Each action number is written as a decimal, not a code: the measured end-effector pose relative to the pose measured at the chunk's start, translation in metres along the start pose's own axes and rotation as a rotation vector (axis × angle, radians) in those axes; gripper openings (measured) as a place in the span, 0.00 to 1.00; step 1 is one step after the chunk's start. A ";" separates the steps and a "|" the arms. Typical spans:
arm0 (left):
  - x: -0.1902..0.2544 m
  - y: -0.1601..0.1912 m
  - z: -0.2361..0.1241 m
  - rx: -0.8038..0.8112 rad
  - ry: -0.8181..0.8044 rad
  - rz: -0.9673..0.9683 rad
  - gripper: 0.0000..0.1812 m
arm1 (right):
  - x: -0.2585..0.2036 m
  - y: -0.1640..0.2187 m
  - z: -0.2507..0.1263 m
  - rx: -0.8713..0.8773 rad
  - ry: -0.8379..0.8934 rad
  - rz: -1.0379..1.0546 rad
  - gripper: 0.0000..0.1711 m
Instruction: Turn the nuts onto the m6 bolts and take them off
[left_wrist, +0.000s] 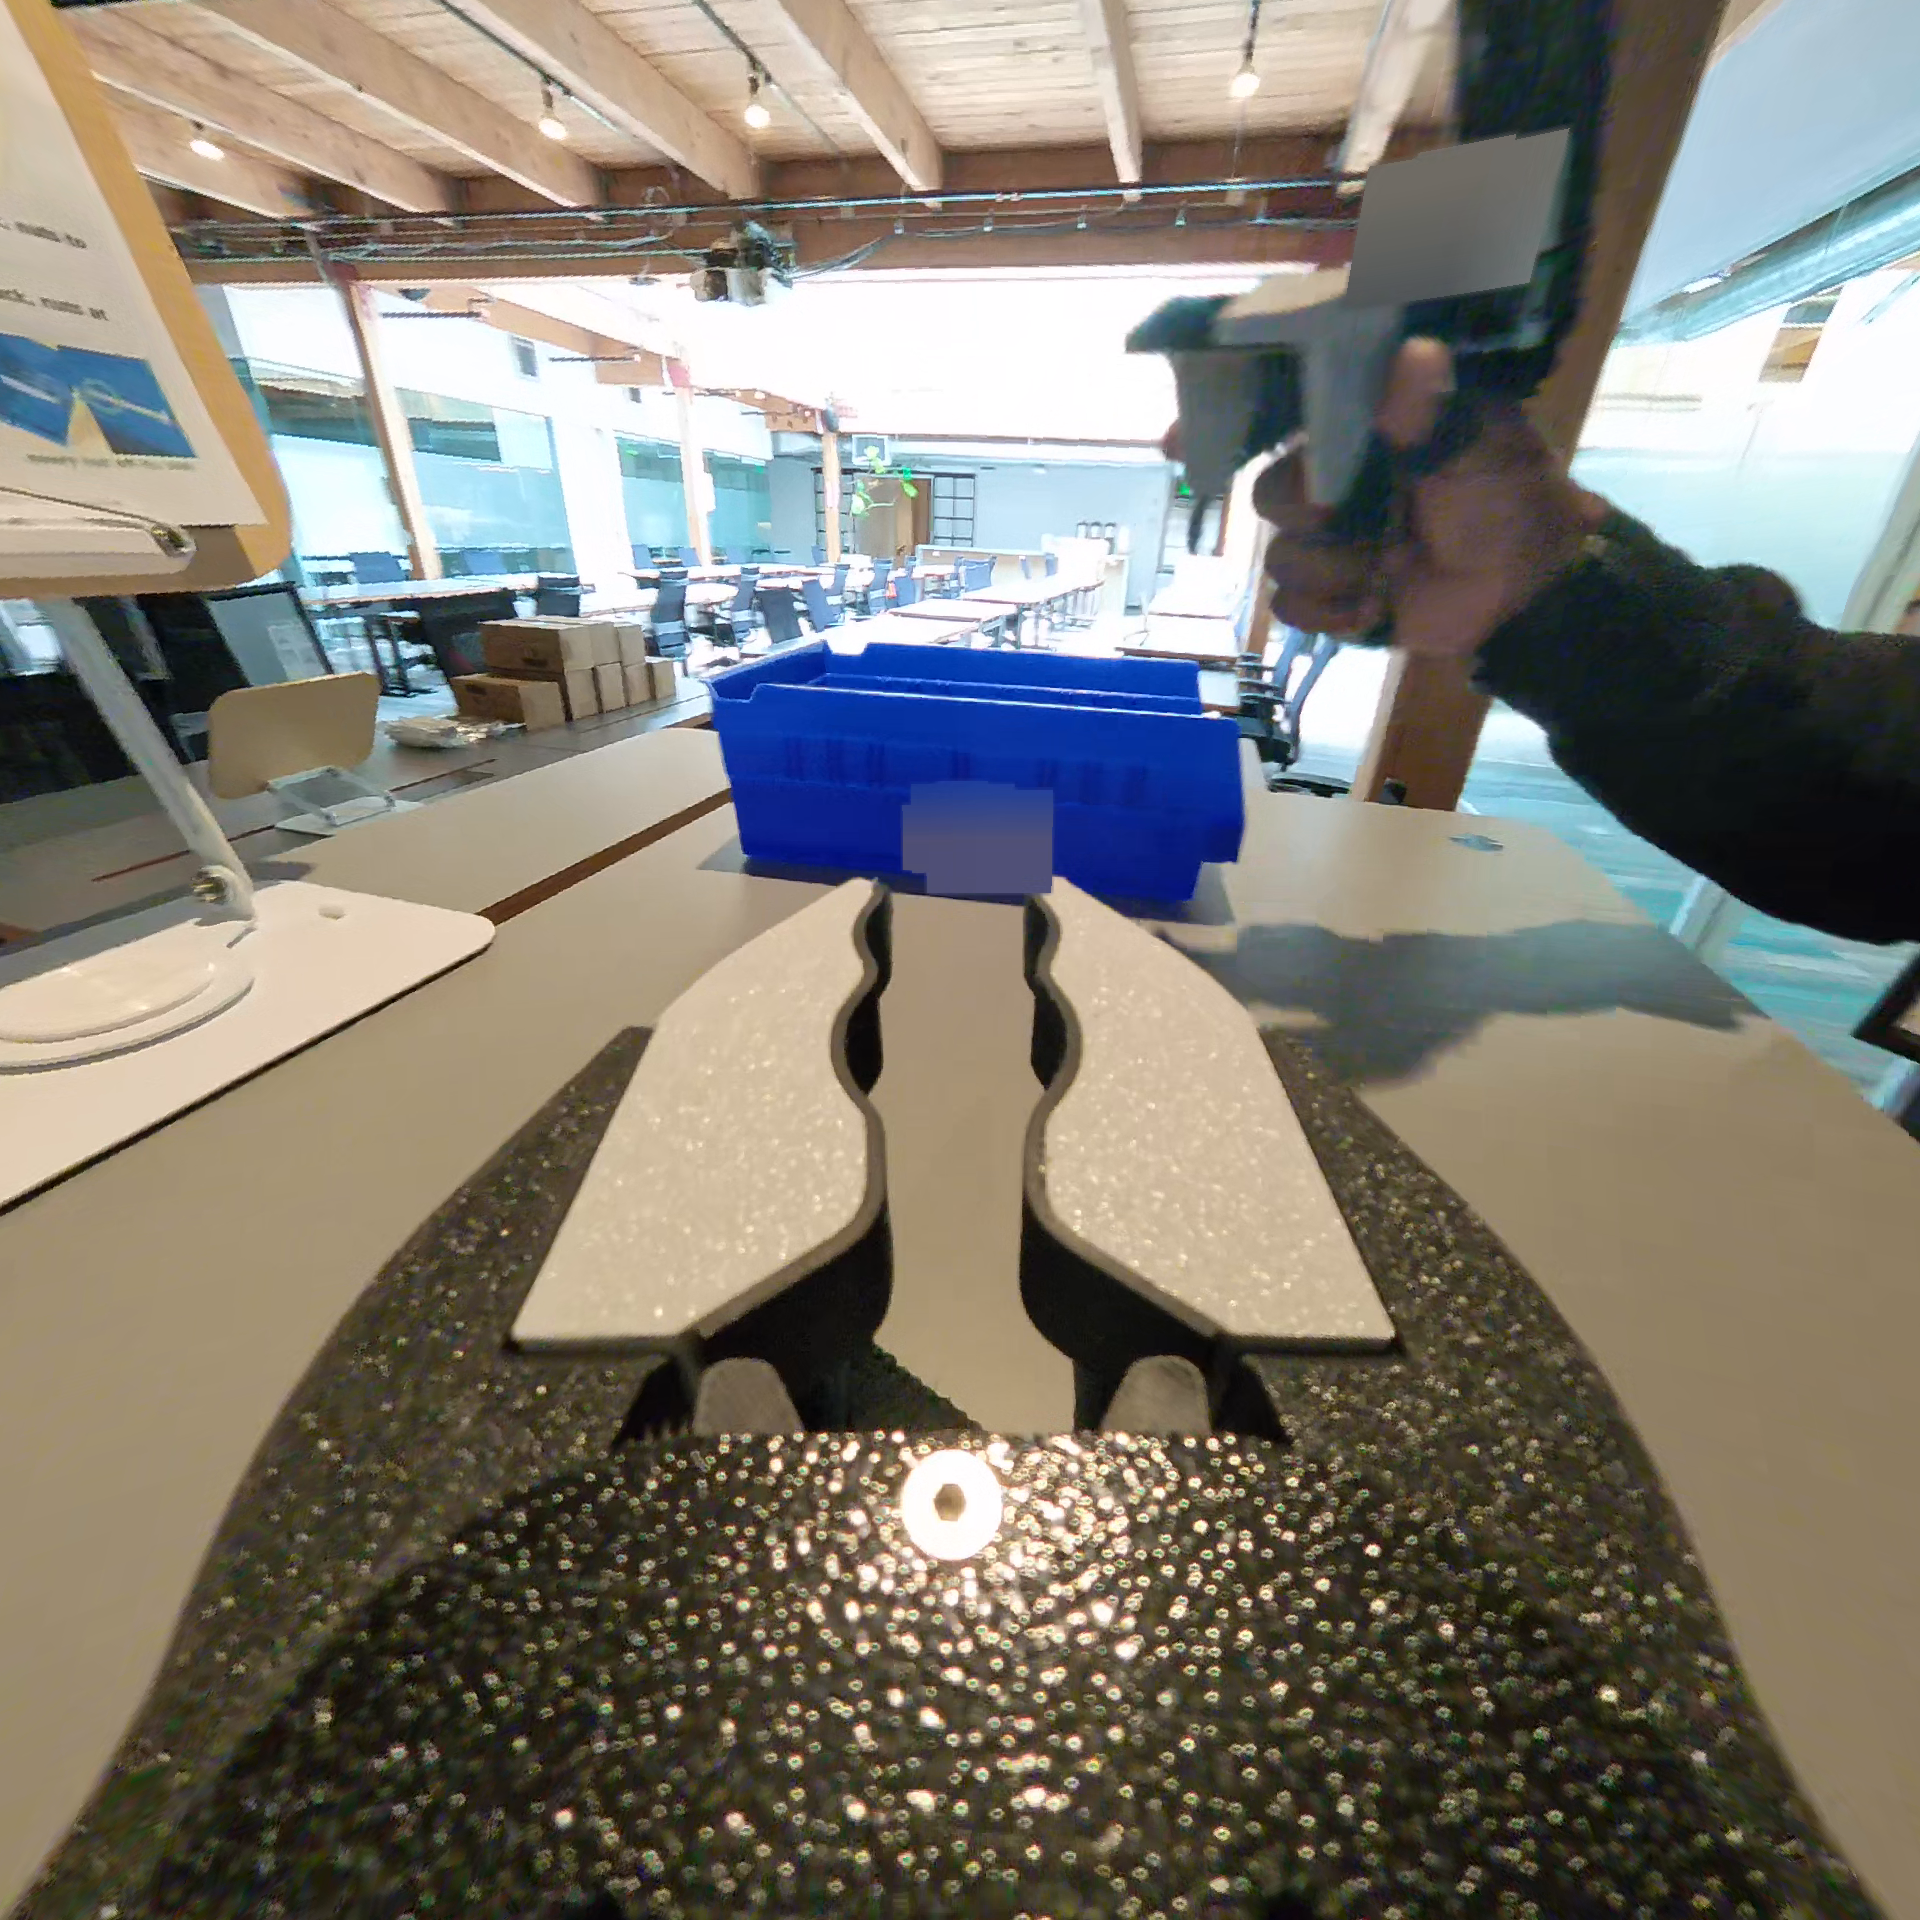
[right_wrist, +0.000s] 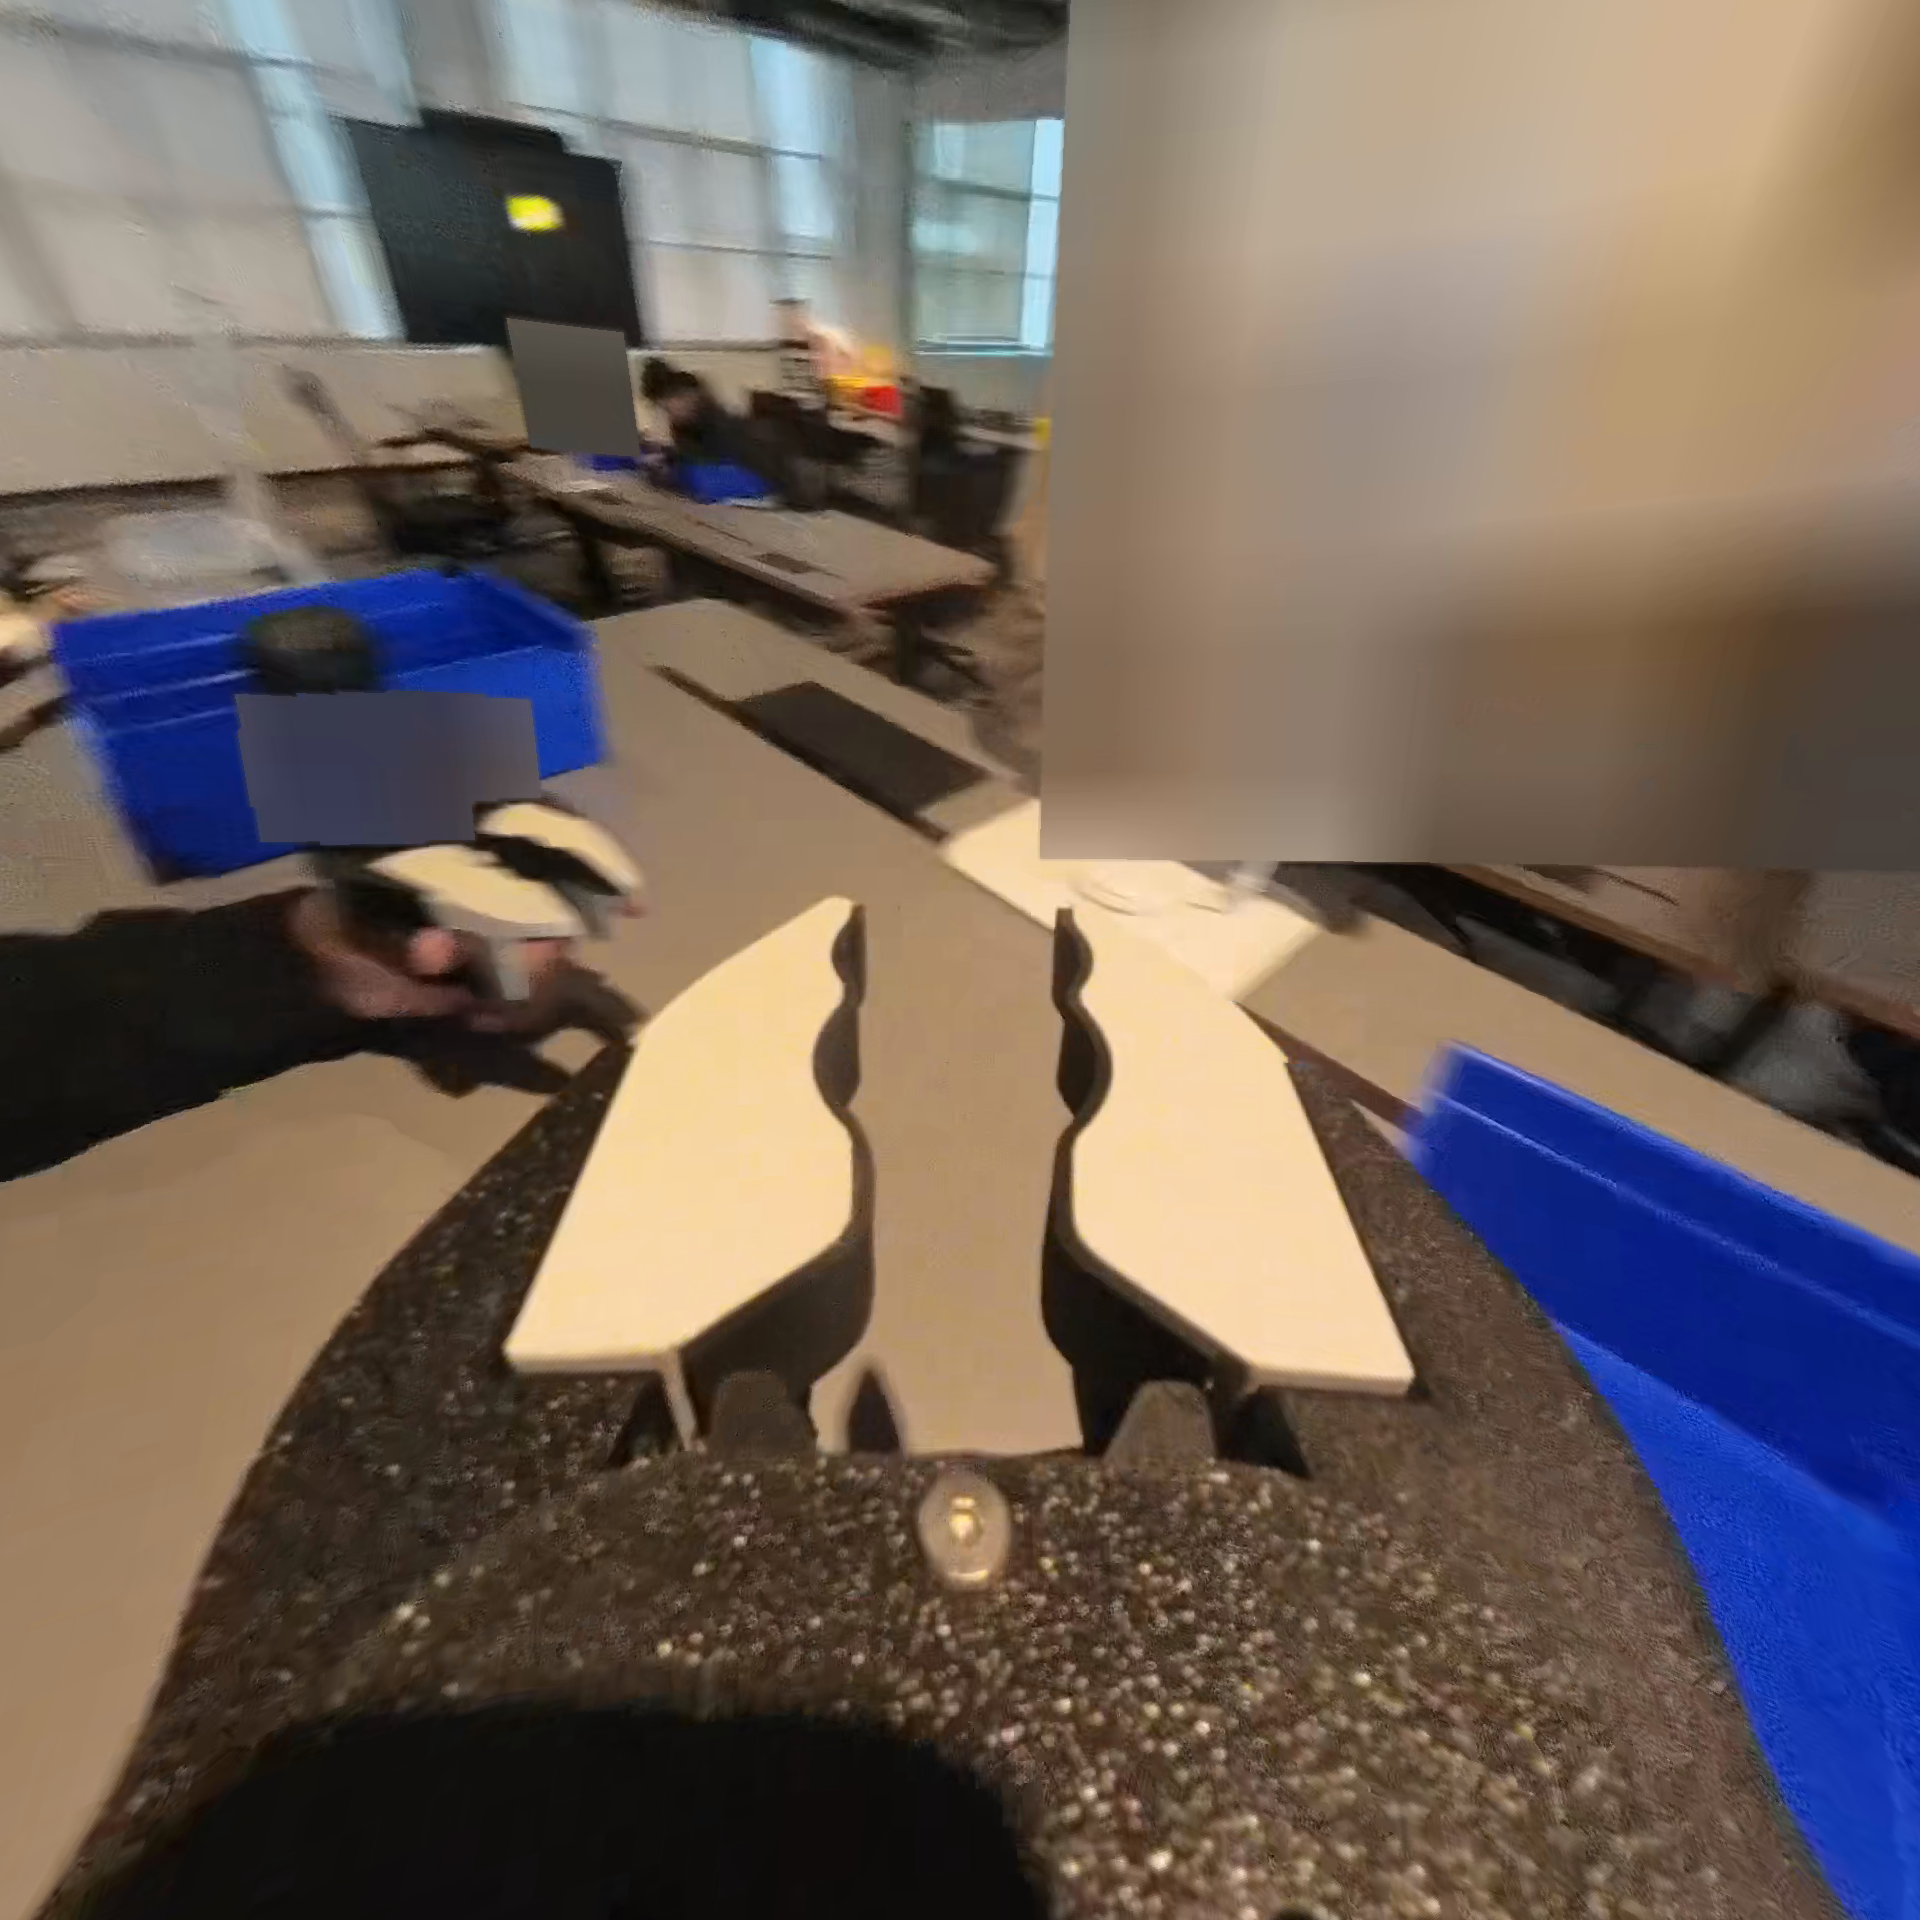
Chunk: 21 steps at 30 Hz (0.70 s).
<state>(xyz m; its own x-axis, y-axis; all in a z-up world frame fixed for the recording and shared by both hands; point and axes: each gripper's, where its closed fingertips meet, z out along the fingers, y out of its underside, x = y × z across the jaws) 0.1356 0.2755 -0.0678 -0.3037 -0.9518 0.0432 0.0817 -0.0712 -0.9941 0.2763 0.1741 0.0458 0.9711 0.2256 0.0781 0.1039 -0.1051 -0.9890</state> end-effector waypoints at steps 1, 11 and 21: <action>-0.004 -0.001 0.001 0.008 -0.031 0.005 0.13 | -0.030 0.007 0.023 -0.007 -0.060 -0.030 0.23; -0.025 -0.021 -0.039 0.079 -0.391 0.051 0.14 | -0.128 0.118 0.131 -0.027 -0.299 0.237 0.26; -0.041 -0.136 -0.289 -0.592 -1.052 0.120 0.10 | -0.131 0.128 0.138 -0.101 -0.354 0.291 0.24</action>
<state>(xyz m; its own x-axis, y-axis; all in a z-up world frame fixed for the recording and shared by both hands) -0.1375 0.4106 0.0365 0.6179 -0.7398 -0.2661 -0.4735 -0.0800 -0.8772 0.1328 0.2644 -0.1081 0.8317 0.4875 -0.2659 -0.1249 -0.3025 -0.9449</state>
